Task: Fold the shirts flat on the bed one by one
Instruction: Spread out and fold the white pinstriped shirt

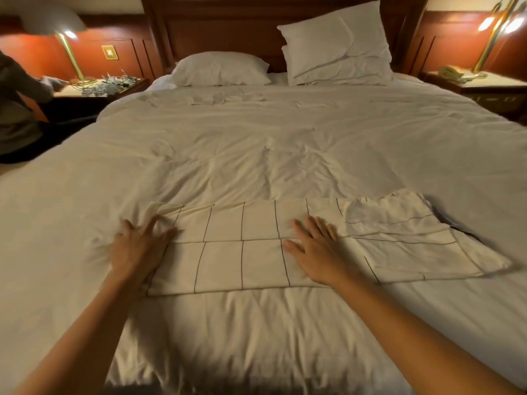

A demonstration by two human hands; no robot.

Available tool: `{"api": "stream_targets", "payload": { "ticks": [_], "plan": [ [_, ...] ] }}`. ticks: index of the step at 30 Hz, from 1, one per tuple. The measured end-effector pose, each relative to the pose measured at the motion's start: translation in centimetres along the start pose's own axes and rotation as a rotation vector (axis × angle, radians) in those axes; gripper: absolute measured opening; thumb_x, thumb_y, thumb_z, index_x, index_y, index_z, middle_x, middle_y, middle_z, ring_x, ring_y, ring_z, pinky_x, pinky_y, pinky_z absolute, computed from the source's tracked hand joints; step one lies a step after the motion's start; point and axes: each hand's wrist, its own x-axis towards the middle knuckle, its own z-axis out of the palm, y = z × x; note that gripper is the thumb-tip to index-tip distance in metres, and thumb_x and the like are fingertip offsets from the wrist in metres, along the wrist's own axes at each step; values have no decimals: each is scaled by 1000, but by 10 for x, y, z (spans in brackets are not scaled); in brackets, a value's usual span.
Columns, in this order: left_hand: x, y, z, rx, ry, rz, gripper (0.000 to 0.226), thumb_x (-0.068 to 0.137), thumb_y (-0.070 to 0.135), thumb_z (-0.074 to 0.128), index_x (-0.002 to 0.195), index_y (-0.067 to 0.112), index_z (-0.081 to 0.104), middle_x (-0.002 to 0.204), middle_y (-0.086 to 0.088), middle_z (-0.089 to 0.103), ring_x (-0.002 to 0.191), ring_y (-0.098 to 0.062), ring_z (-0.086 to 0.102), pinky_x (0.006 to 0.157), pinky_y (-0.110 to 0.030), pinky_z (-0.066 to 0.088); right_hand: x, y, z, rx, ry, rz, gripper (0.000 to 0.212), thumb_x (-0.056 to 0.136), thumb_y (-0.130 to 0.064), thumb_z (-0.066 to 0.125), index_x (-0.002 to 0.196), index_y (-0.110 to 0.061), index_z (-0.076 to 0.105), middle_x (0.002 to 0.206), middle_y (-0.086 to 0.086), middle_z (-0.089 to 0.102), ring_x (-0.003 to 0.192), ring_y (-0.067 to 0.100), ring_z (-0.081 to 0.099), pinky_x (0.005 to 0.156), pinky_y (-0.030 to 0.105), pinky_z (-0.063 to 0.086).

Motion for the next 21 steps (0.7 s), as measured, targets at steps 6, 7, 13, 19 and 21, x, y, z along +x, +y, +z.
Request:
{"api": "stream_targets", "payload": {
  "ticks": [6, 7, 13, 19, 21],
  "plan": [
    [13, -13, -10, -144, -110, 12, 46, 89, 64, 57, 129, 42, 55, 104, -14, 70, 95, -37, 63, 76, -38, 46, 0, 3, 8, 14, -23, -14, 86, 86, -75, 2, 159, -30, 4, 167, 3, -5, 153, 23, -7, 124, 42, -1],
    [13, -14, -12, -240, -126, 7, 41, 89, 58, 62, 126, 40, 60, 104, -13, 70, 94, -34, 62, 76, -37, 44, 0, 3, 8, 15, -22, -16, 86, 85, -76, 0, 159, -31, 3, 167, 3, -6, 153, 23, -9, 124, 42, -2],
    [7, 0, -34, -691, -268, -40, 34, 89, 23, 74, 123, 21, 70, 118, -10, 69, 101, -22, 63, 94, -36, 48, 1, 0, 5, 48, -32, 11, 74, 95, -69, 12, 159, -32, 3, 167, 0, -8, 153, 20, -11, 124, 41, -4],
    [-1, 110, -88, -661, -301, 178, 45, 94, 20, 68, 138, 17, 59, 142, -5, 55, 119, -22, 57, 100, -30, 44, -5, 2, -21, 1067, 106, 157, 60, 94, -66, 41, 143, -33, 49, 145, -14, 48, 133, 4, 44, 113, 29, 31],
    [-18, 167, -100, -720, -386, 303, 54, 94, 30, 66, 145, 26, 48, 143, -3, 52, 99, -16, 64, 79, -25, 54, -7, 11, -34, 1566, 108, 253, 47, 97, -59, 44, 134, -33, 56, 139, -3, 57, 118, 8, 60, 103, 31, 44]
  ]
}}
